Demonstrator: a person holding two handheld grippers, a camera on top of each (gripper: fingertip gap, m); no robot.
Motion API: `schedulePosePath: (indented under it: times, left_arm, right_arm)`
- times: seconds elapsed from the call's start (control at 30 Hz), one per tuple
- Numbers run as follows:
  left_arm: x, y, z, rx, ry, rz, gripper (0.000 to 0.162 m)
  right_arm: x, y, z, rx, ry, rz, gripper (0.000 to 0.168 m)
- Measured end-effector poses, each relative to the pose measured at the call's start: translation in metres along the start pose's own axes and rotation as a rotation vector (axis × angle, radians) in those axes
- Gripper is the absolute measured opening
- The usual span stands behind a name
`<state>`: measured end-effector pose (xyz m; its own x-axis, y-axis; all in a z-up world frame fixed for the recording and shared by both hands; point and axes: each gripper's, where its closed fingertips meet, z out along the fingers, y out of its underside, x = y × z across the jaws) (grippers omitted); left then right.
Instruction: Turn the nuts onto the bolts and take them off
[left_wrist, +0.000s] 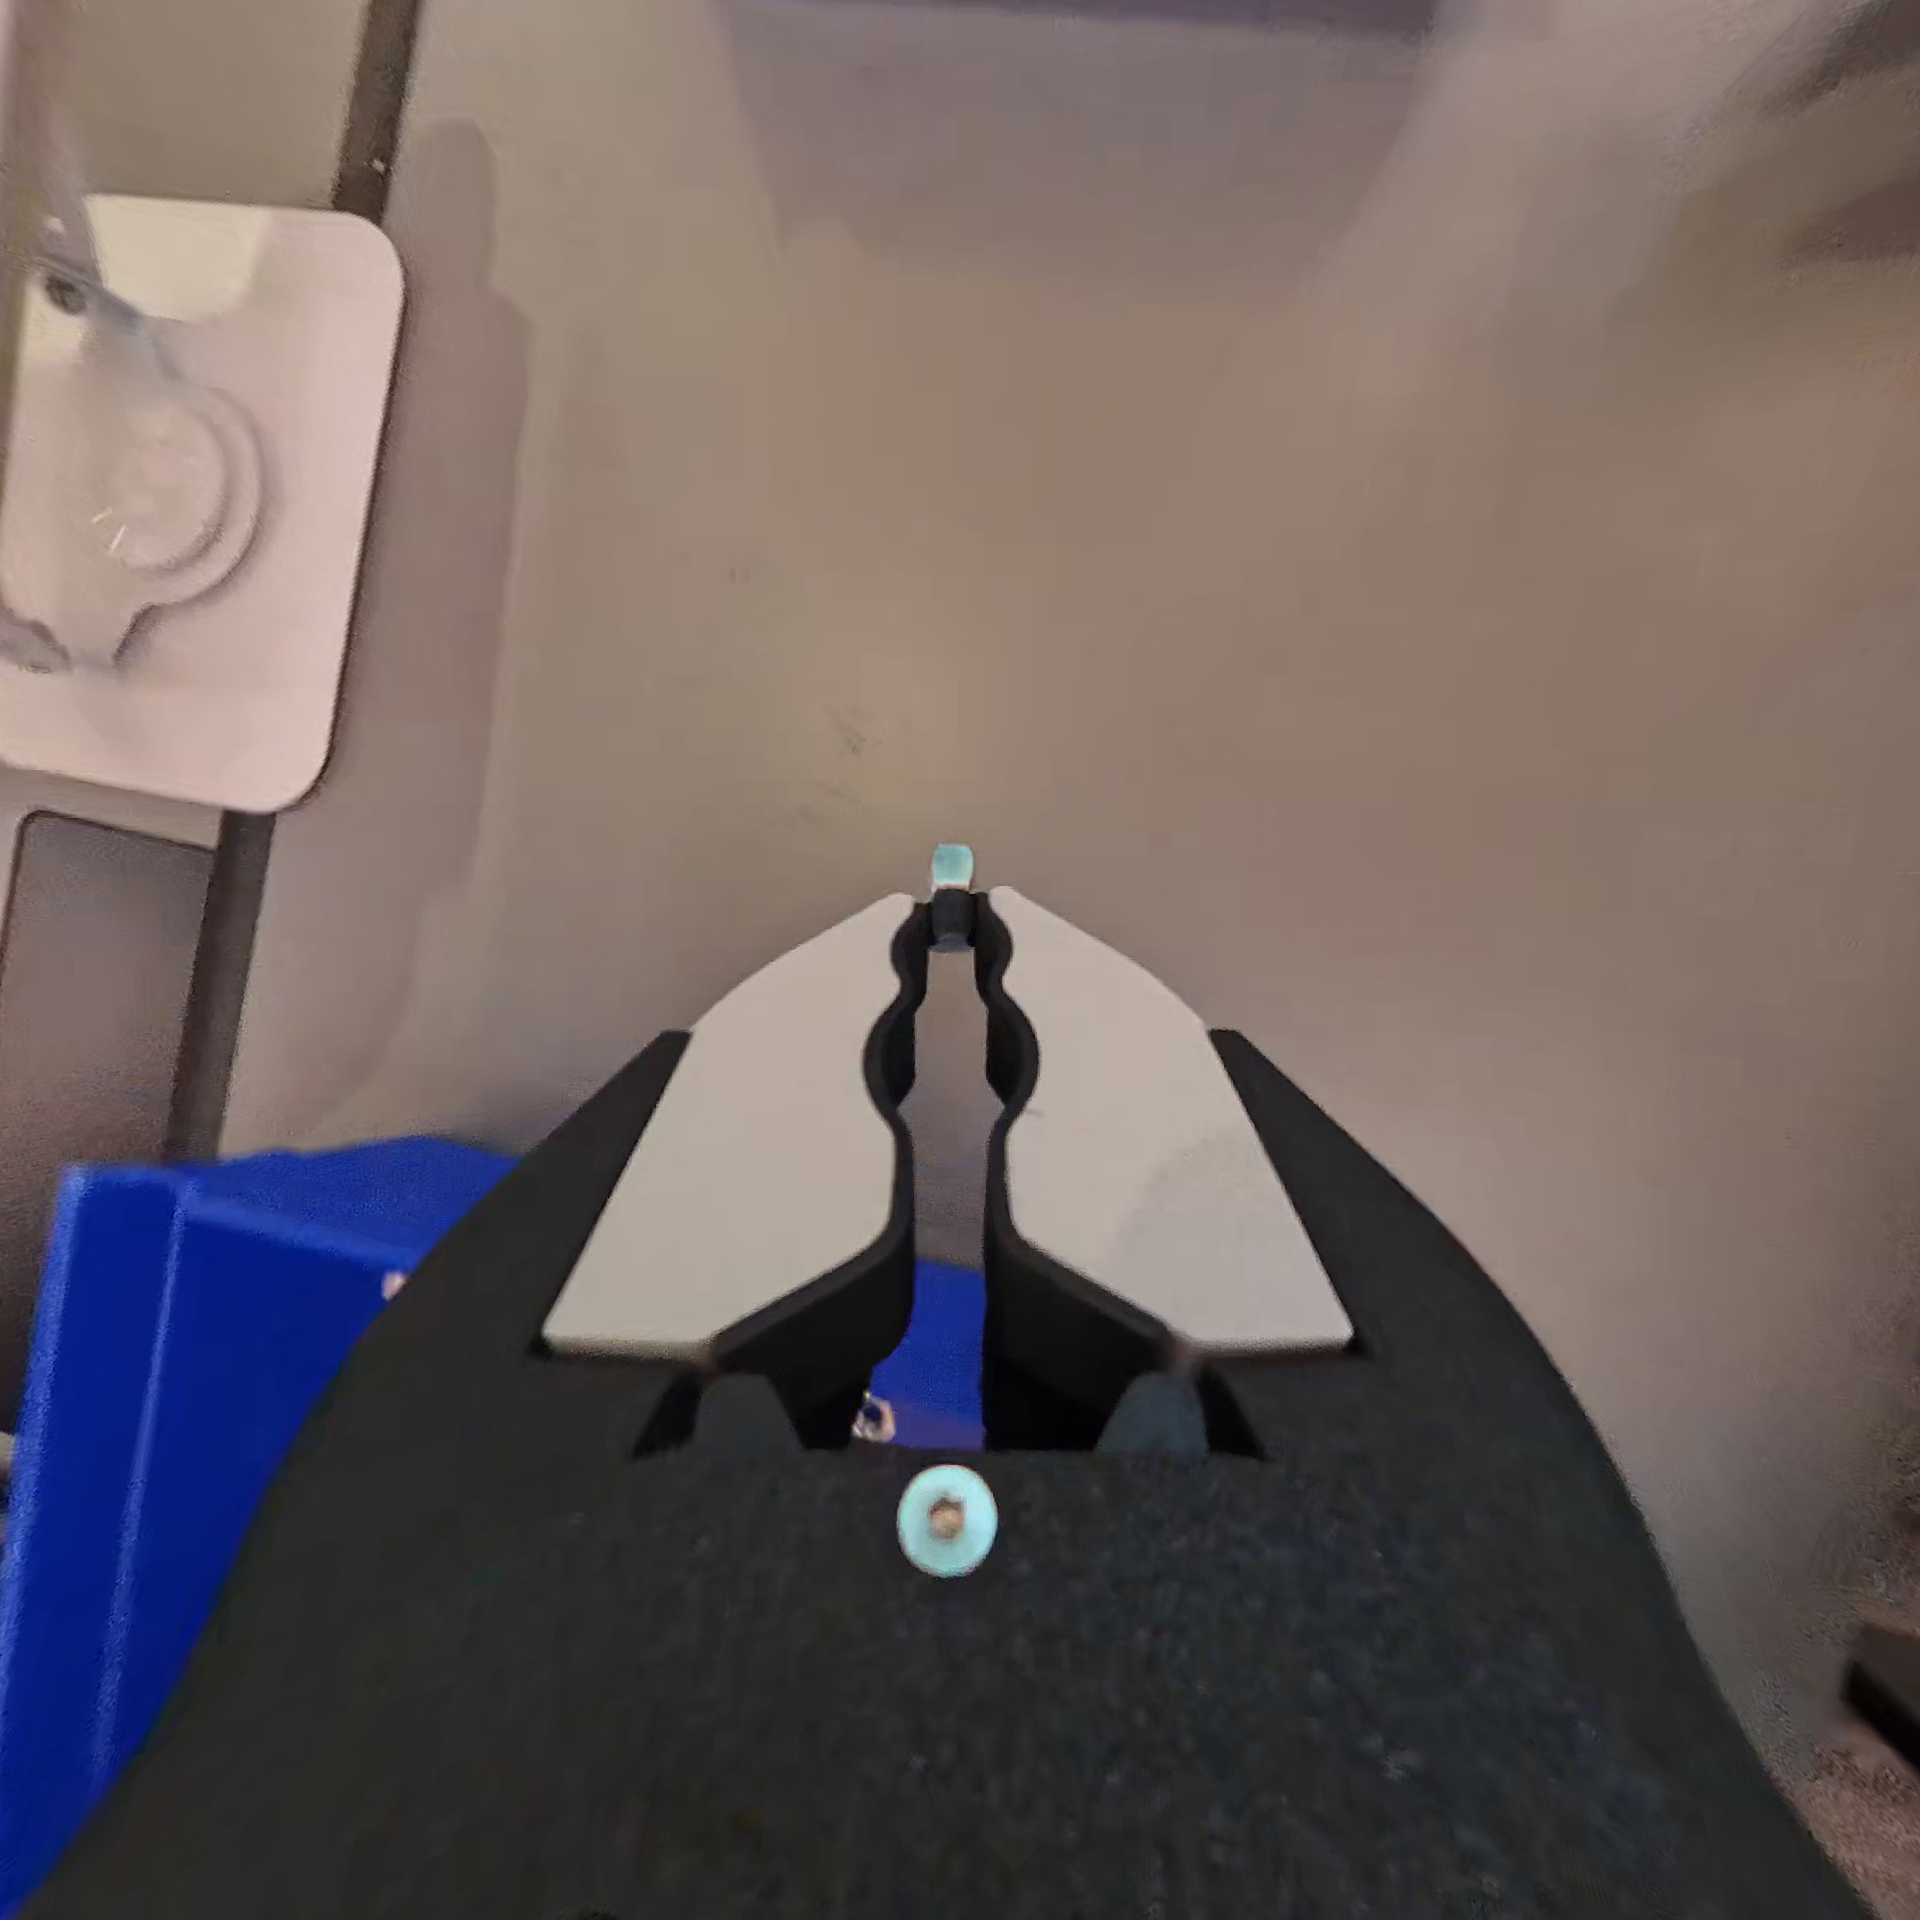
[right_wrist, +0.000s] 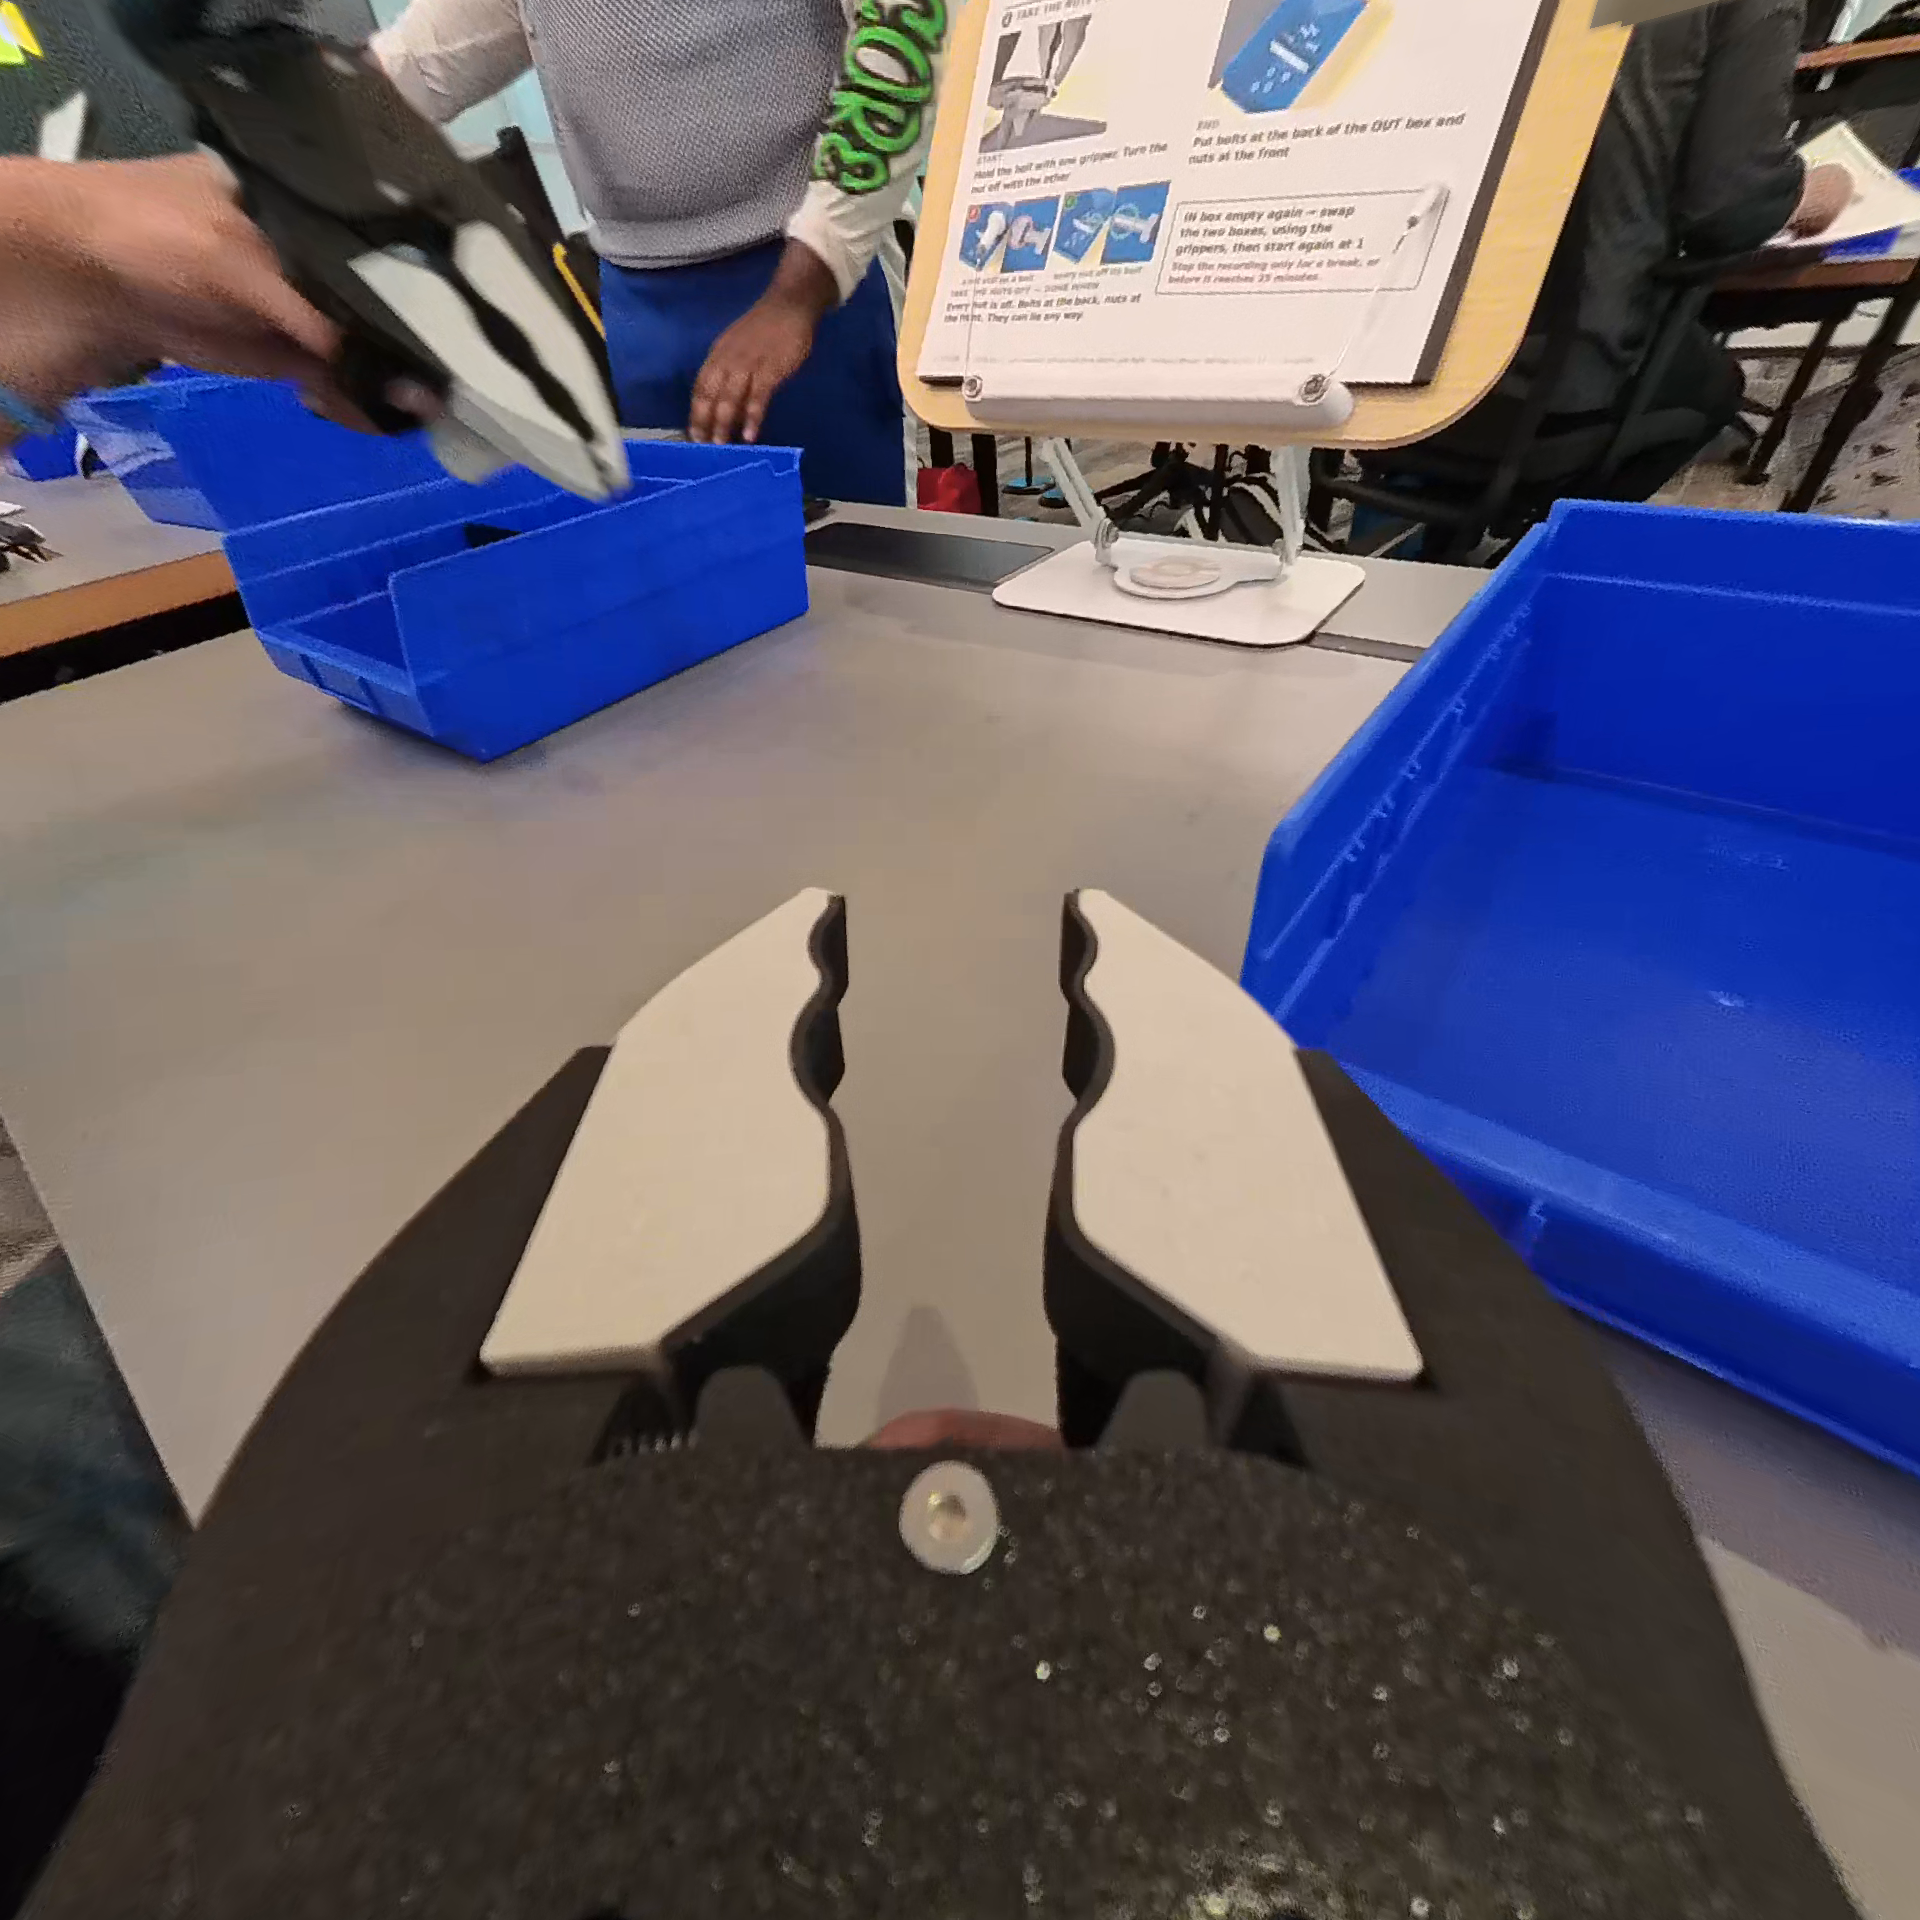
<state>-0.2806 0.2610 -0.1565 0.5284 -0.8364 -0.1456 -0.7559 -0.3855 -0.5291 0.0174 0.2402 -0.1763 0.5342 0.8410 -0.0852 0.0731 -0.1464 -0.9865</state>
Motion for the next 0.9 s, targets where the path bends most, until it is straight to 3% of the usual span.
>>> schedulePosePath:
  times: [0.03, 0.2, 0.33, 0.67, 0.73, 0.8, 0.9]
  left_arm:
    - [-0.004, -0.005, 0.021, -0.064, -0.018, 0.016, 0.007]
    - [-0.021, -0.016, 0.115, -0.246, -0.010, -0.212, 0.007]
    - [-0.019, -0.017, 0.142, -0.304, -0.010, -0.261, 0.007]
    - [0.005, -0.013, 0.162, -0.315, 0.029, -0.276, 0.008]
    - [0.007, -0.014, 0.162, -0.304, 0.024, -0.285, 0.017]
    - [0.007, -0.012, 0.158, -0.314, -0.002, -0.300, 0.038]
    - [0.000, -0.015, 0.123, -0.265, -0.084, -0.333, 0.052]
  right_arm:
    - [0.000, 0.000, -0.001, 0.004, -0.003, 0.006, 0.039]
    - [0.001, 0.001, -0.008, 0.009, 0.001, 0.011, 0.038]
    - [0.006, 0.004, -0.018, 0.012, 0.007, 0.021, 0.038]
    - [0.019, 0.007, -0.028, 0.026, 0.004, 0.109, 0.038]
    - [0.020, 0.007, -0.026, 0.023, 0.000, 0.120, 0.038]
    - [0.021, 0.008, -0.025, 0.022, -0.002, 0.130, 0.038]
    - [0.022, 0.005, -0.024, 0.029, -0.005, 0.146, 0.038]
